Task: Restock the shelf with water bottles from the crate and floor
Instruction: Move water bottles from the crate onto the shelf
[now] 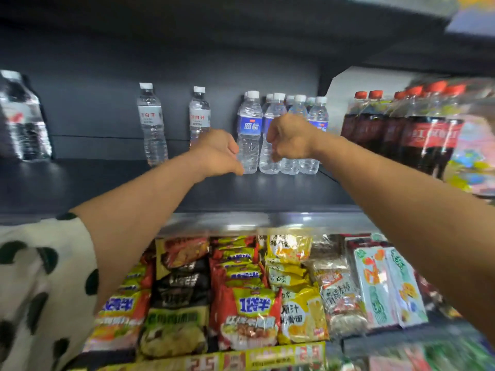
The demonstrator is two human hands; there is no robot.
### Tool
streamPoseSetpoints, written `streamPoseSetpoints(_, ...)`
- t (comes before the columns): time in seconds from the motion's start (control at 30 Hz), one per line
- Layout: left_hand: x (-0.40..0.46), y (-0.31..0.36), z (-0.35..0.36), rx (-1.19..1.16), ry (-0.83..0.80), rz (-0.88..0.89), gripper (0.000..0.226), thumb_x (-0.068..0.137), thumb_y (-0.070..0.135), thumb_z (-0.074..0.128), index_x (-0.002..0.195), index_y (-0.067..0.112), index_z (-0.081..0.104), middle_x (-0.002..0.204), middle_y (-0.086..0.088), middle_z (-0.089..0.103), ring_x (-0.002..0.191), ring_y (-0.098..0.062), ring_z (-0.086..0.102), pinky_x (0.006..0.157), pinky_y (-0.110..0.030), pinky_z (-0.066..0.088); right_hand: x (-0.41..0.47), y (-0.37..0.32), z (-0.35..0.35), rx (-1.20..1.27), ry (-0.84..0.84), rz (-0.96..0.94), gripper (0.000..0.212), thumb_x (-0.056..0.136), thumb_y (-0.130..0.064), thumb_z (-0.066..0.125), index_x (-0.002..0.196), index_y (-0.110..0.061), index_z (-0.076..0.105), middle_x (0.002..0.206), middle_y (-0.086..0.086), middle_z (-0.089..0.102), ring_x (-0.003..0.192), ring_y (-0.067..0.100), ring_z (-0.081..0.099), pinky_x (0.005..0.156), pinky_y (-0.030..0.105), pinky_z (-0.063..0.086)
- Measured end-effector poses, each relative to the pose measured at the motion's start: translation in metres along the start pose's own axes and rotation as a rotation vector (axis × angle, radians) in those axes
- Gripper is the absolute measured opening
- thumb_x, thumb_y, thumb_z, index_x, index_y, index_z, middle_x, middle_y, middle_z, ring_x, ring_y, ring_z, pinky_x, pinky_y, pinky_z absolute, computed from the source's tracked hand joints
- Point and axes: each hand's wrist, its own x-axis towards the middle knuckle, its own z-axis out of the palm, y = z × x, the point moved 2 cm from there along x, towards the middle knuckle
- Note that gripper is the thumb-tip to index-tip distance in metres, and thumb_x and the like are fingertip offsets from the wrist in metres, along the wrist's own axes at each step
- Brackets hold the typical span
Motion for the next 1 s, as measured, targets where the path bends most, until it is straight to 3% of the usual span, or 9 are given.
streamPoseSetpoints(0.1, -0.049, 0.003, -0.007, 0.0, -0.029, 0.044, 0.041, 0.069, 0.009, 0.084, 0.105, 0.007, 0.064, 0.101, -0.012, 0.067, 0.098, -0.024, 0.063, 0.093, -0.033, 0.05, -0.046, -0.025, 0.008, -0.011, 0.033, 0.021, 0.031, 0.076, -0.011, 0.071, 0.106, -0.008, 0.065, 0.105, 0.011, 0.067, 0.1, 0.027, 0.062, 0.077, 0.025, 0.043)
streamPoseSetpoints(0.27, -0.143, -0.014, -0.012, -0.007, -0.109, 0.107, 0.036, 0.068, 0.006, 0.082, 0.1, -0.002, 0.067, 0.085, -0.007, 0.062, 0.079, -0.017, 0.058, 0.087, -0.038, 0.054, -0.133, -0.082, 0.029, 0.034, 0.046, 0.038, 0.035, 0.074, -0.009, 0.073, 0.108, -0.008, 0.064, 0.103, 0.007, 0.068, 0.099, 0.022, 0.062, 0.075, 0.022, 0.041)
streamPoseSetpoints(0.43, -0.231, -0.066, 0.014, 0.023, -0.252, 0.1, 0.032, 0.067, 0.007, 0.082, 0.096, 0.011, 0.068, 0.085, -0.003, 0.066, 0.089, -0.025, 0.067, 0.083, -0.037, 0.056, -0.224, -0.118, 0.089, 0.131, -0.057, 0.073, 0.035, 0.073, -0.008, 0.074, 0.105, -0.009, 0.062, 0.097, 0.006, 0.068, 0.09, 0.021, 0.062, 0.07, 0.024, 0.043)
streamPoseSetpoints(0.57, -0.291, -0.128, 0.058, 0.129, -0.42, 0.047, 0.034, 0.07, 0.011, 0.079, 0.1, 0.014, 0.065, 0.091, 0.0, 0.065, 0.088, -0.022, 0.063, 0.075, -0.029, 0.05, -0.281, -0.118, 0.169, 0.177, -0.203, 0.108, 0.035, 0.073, -0.006, 0.069, 0.107, -0.008, 0.06, 0.097, 0.008, 0.066, 0.087, 0.024, 0.059, 0.073, 0.031, 0.045)
streamPoseSetpoints(0.67, -0.328, -0.178, 0.106, 0.13, -0.549, -0.022, 0.04, 0.072, 0.011, 0.075, 0.109, 0.009, 0.062, 0.104, -0.009, 0.067, 0.096, -0.029, 0.063, 0.08, -0.037, 0.052, -0.315, -0.108, 0.243, 0.234, -0.318, 0.163, 0.037, 0.076, -0.006, 0.066, 0.112, -0.009, 0.057, 0.1, 0.009, 0.065, 0.083, 0.023, 0.057, 0.074, 0.035, 0.05)
streamPoseSetpoints(0.8, -0.372, -0.248, 0.184, 0.173, -0.69, -0.086, 0.043, 0.077, 0.017, 0.07, 0.118, 0.01, 0.057, 0.112, -0.007, 0.061, 0.104, -0.028, 0.059, 0.083, -0.035, 0.049, -0.359, -0.092, 0.354, 0.264, -0.49, 0.197, 0.036, 0.081, -0.006, 0.06, 0.116, -0.009, 0.052, 0.106, 0.013, 0.06, 0.092, 0.033, 0.057, 0.075, 0.043, 0.05)
streamPoseSetpoints(0.83, -0.383, -0.266, 0.204, 0.159, -0.728, -0.091, 0.039, 0.076, 0.018, 0.068, 0.113, 0.009, 0.06, 0.108, -0.007, 0.062, 0.103, -0.029, 0.059, 0.081, -0.034, 0.048, -0.37, -0.088, 0.383, 0.28, -0.518, 0.208, 0.034, 0.081, -0.006, 0.058, 0.114, -0.009, 0.052, 0.106, 0.013, 0.06, 0.093, 0.034, 0.056, 0.074, 0.042, 0.05)
streamPoseSetpoints(0.93, -0.414, -0.321, 0.264, 0.139, -0.802, -0.126, 0.011, 0.068, 0.018, 0.063, 0.073, 0.011, 0.056, 0.077, -0.008, 0.06, 0.086, -0.035, 0.062, 0.064, -0.034, 0.044, -0.403, -0.077, 0.474, 0.29, -0.578, 0.252, 0.035, 0.081, -0.009, 0.06, 0.115, -0.009, 0.052, 0.113, 0.012, 0.059, 0.103, 0.034, 0.055, 0.076, 0.038, 0.047)
streamPoseSetpoints(1.0, -0.438, -0.366, 0.301, 0.118, -0.829, -0.207, 0.017, 0.067, 0.015, 0.064, 0.084, 0.011, 0.061, 0.088, -0.008, 0.065, 0.091, -0.031, 0.064, 0.068, -0.035, 0.049, -0.425, -0.072, 0.532, 0.32, -0.65, 0.303, 0.039, 0.084, -0.012, 0.06, 0.121, -0.01, 0.05, 0.12, 0.01, 0.057, 0.108, 0.031, 0.055, 0.084, 0.033, 0.046)
